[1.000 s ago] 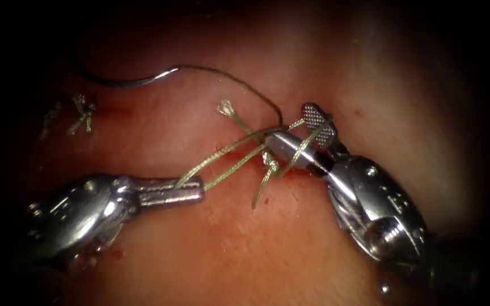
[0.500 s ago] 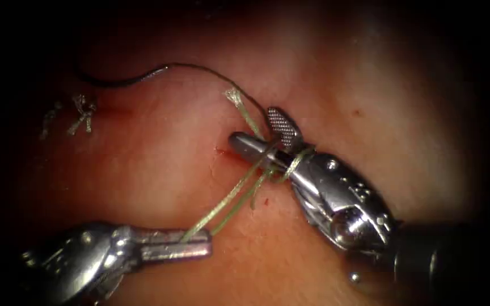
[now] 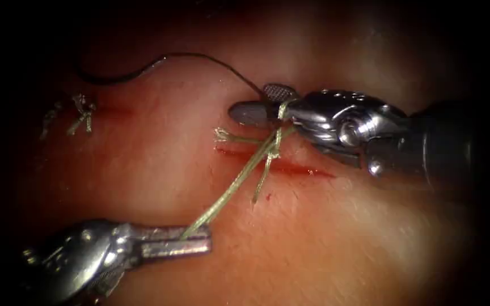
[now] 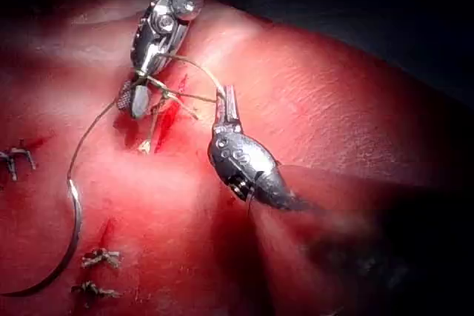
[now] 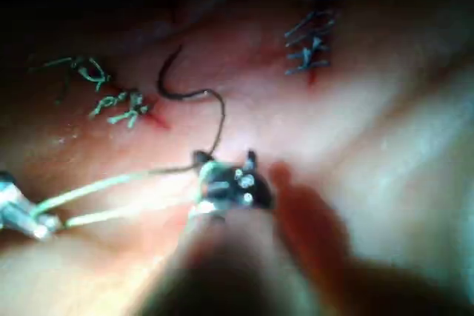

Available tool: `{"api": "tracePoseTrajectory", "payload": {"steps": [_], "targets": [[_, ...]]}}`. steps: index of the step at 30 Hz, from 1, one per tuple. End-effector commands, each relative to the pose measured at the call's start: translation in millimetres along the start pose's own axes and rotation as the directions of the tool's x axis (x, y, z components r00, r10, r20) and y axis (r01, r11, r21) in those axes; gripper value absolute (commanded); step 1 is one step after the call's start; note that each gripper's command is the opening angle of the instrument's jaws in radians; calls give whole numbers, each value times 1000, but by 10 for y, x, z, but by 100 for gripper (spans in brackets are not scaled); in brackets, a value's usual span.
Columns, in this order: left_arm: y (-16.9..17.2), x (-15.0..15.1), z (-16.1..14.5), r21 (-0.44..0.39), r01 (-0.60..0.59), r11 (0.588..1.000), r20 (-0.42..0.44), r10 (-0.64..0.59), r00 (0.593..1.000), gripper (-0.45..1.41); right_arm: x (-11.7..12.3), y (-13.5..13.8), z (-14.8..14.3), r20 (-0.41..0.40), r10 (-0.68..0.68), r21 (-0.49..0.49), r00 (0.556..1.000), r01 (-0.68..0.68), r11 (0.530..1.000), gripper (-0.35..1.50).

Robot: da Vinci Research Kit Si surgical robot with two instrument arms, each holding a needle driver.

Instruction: Wound Closure

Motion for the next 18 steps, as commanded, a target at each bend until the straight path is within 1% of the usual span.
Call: {"api": "tracePoseTrajectory", "payload": {"steps": [1,2,6,7,10,14,16,17,18], "targets": [[-2,-7,4,-2,1,1000,-1,-1,1000,-45,15,-3,11,55,-17,17,998,16,1000,90],[-2,-7,4,-3,1,1000,-1,-1,1000,-45,19,-4,12,124,-18,39,992,13,999,93],[-2,-8,5,-6,1,1000,-1,-1,1000,-45,18,-7,15,195,-20,73,981,6,997,95],[-2,-8,5,-7,0,1000,2,0,1000,-45,14,-9,19,226,-39,80,973,21,997,93],[-1,-9,5,-7,0,1000,2,0,1000,-45,5,-11,27,271,-52,81,961,31,996,90],[0,-10,5,-8,-1,1000,5,1,1000,-45,-16,-9,42,322,-79,84,943,54,995,85],[-1,-10,5,-8,-1,1000,5,1,1000,-45,-38,-6,59,359,-96,89,928,68,994,81],[-1,-10,5,-9,-1,1000,5,1,1000,-45,-43,-6,63,369,-107,92,923,78,993,80],[-1,-10,4,-9,-1,1000,5,1,1000,-45,-48,-4,66,375,-129,99,918,98,990,71]]}}
